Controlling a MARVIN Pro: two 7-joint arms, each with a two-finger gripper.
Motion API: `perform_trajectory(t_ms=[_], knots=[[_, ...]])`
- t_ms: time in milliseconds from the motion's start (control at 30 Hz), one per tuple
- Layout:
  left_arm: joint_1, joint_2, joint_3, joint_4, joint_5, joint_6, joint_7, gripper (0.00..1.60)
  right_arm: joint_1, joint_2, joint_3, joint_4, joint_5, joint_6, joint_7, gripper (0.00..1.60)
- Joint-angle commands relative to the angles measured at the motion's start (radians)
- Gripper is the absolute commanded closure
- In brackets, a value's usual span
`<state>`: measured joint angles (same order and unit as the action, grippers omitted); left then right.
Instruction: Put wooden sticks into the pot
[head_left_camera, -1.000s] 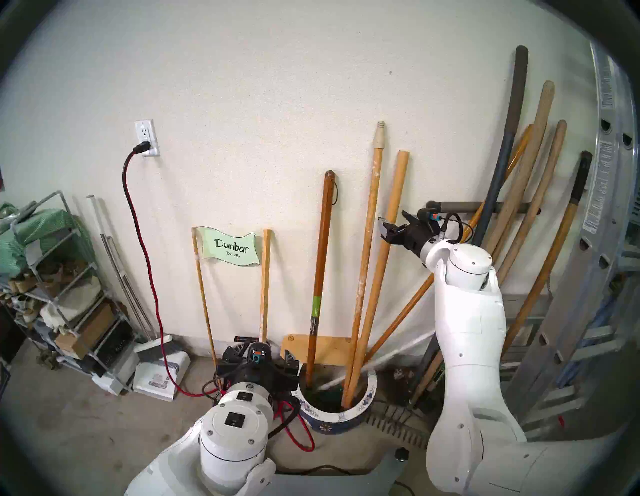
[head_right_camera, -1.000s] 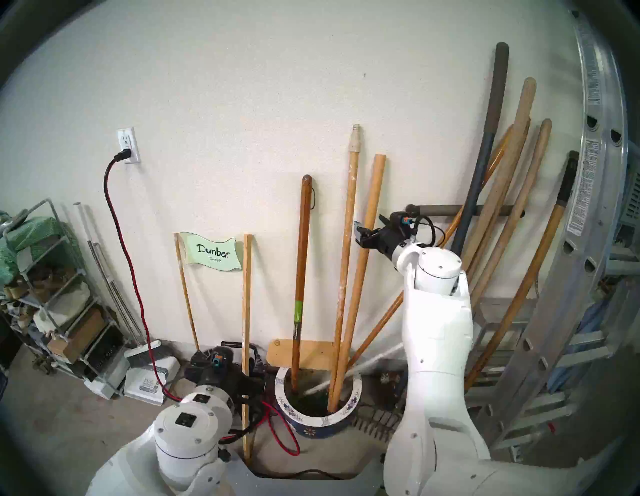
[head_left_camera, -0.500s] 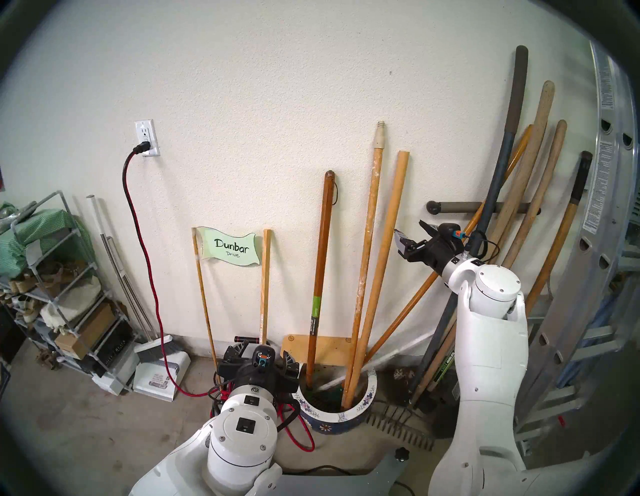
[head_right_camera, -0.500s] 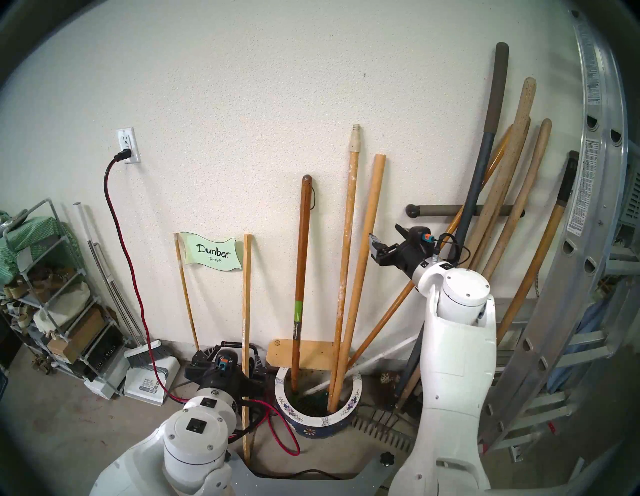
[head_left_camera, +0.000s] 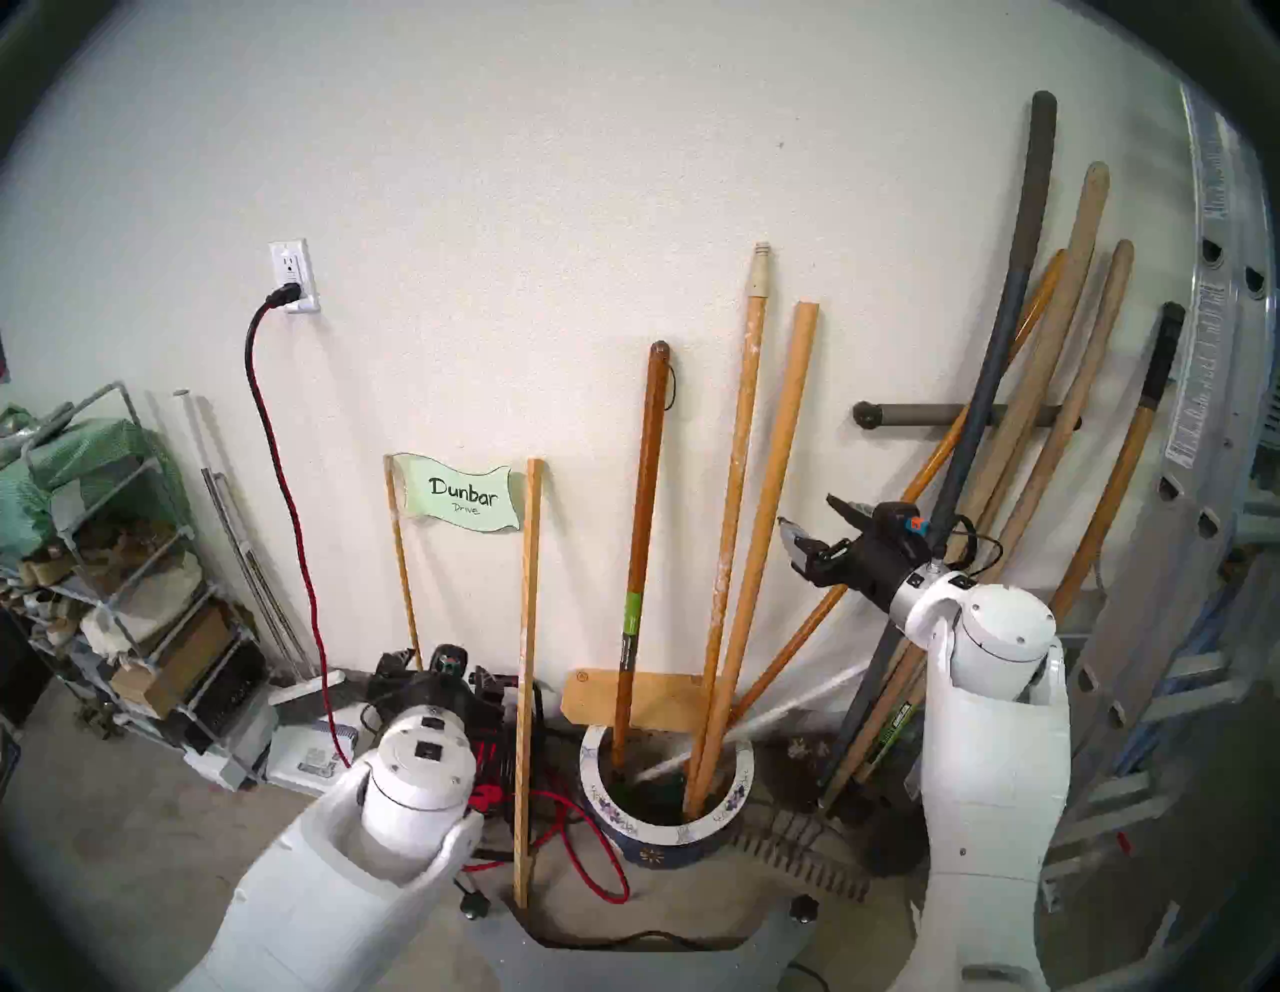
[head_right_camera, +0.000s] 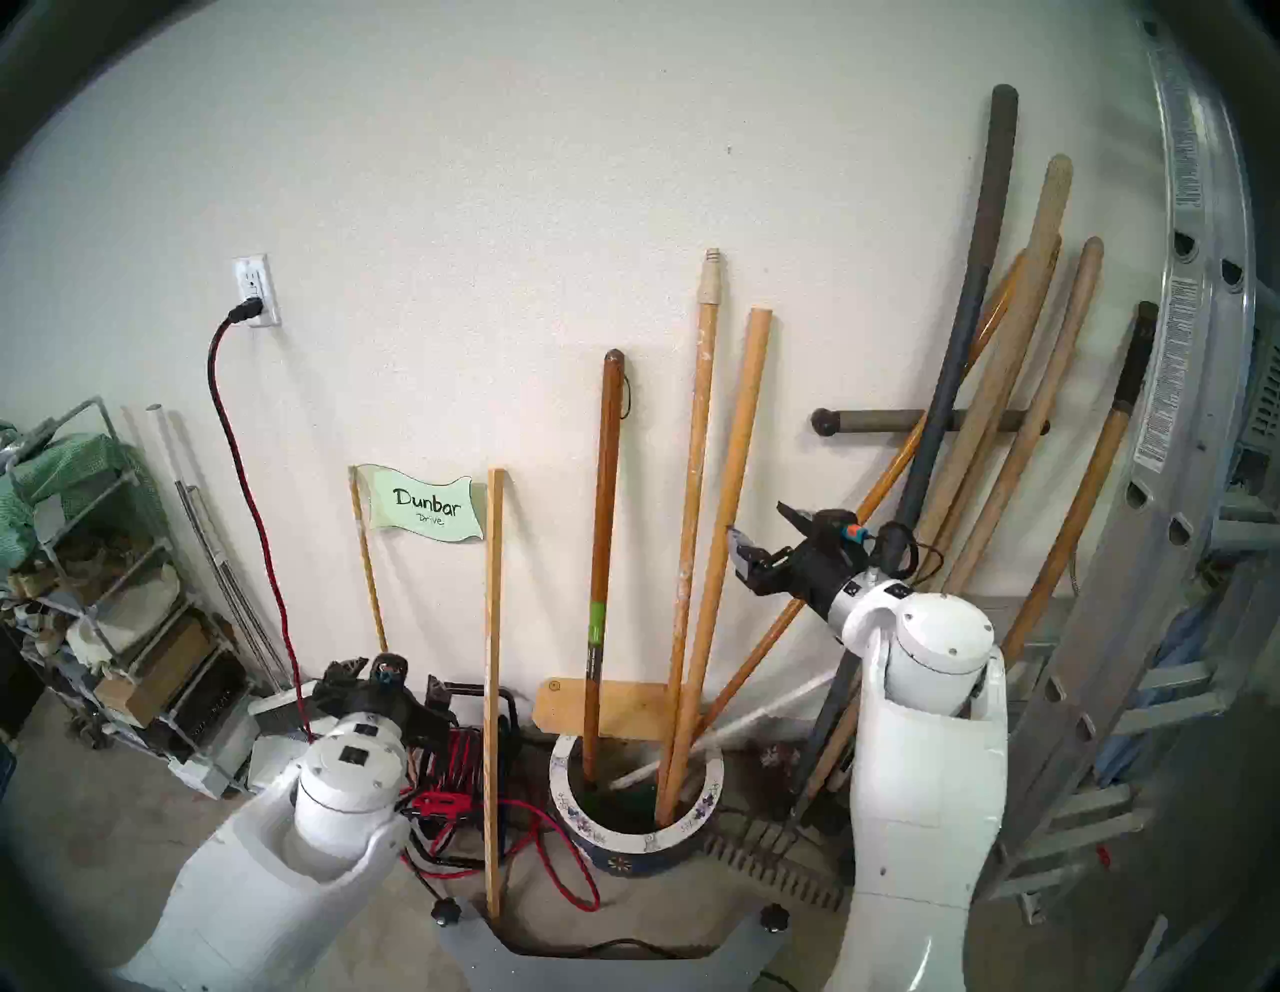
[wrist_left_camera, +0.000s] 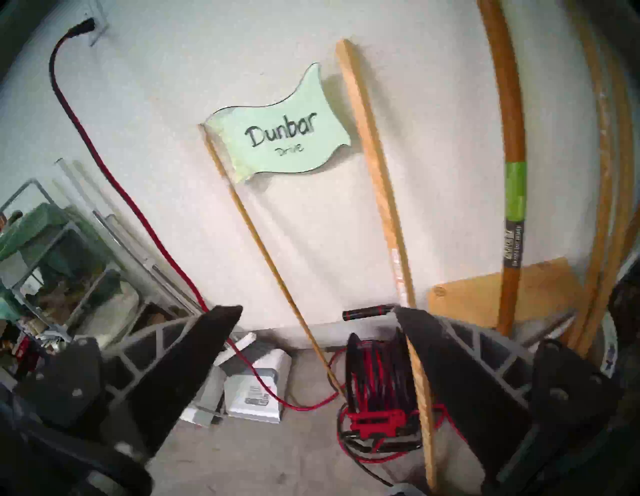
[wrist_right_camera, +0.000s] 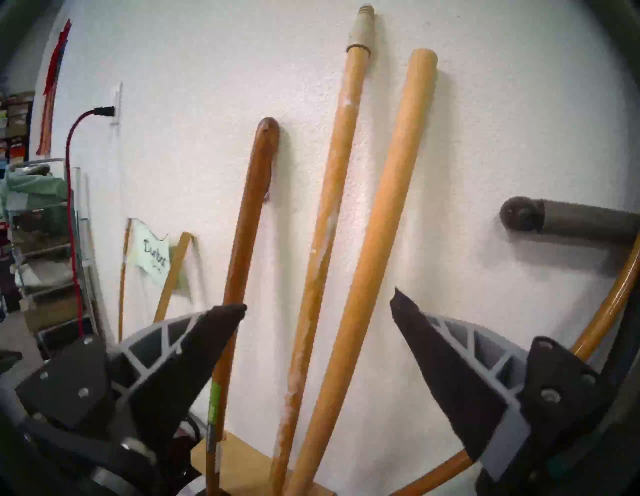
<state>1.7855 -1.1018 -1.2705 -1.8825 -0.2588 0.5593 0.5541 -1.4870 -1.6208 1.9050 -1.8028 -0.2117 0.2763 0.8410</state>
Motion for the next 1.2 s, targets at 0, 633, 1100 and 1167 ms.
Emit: perform_trajectory(t_ms=[0, 633, 1100, 1167], knots=[[-0.086, -0.014, 0.033, 0.071, -0.009, -0.074, -0.069, 0.00, -0.117, 0.008, -0.010, -0.073, 0.029, -0.010, 0.023, 0.00], [0.027, -0.031, 0.080, 0.022, 0.039, -0.200, 0.010, 0.00, -0.174, -0.002, -0.037, -0.089, 0.064, -0.061, -0.007, 0.00], [0.030, -0.030, 0.081, 0.020, 0.044, -0.192, 0.010, 0.00, -0.193, -0.005, -0.042, -0.097, 0.070, -0.074, -0.043, 0.00], [0.030, -0.031, 0.081, 0.020, 0.045, -0.192, 0.010, 0.00, -0.194, -0.005, -0.042, -0.097, 0.070, -0.074, -0.043, 0.00]])
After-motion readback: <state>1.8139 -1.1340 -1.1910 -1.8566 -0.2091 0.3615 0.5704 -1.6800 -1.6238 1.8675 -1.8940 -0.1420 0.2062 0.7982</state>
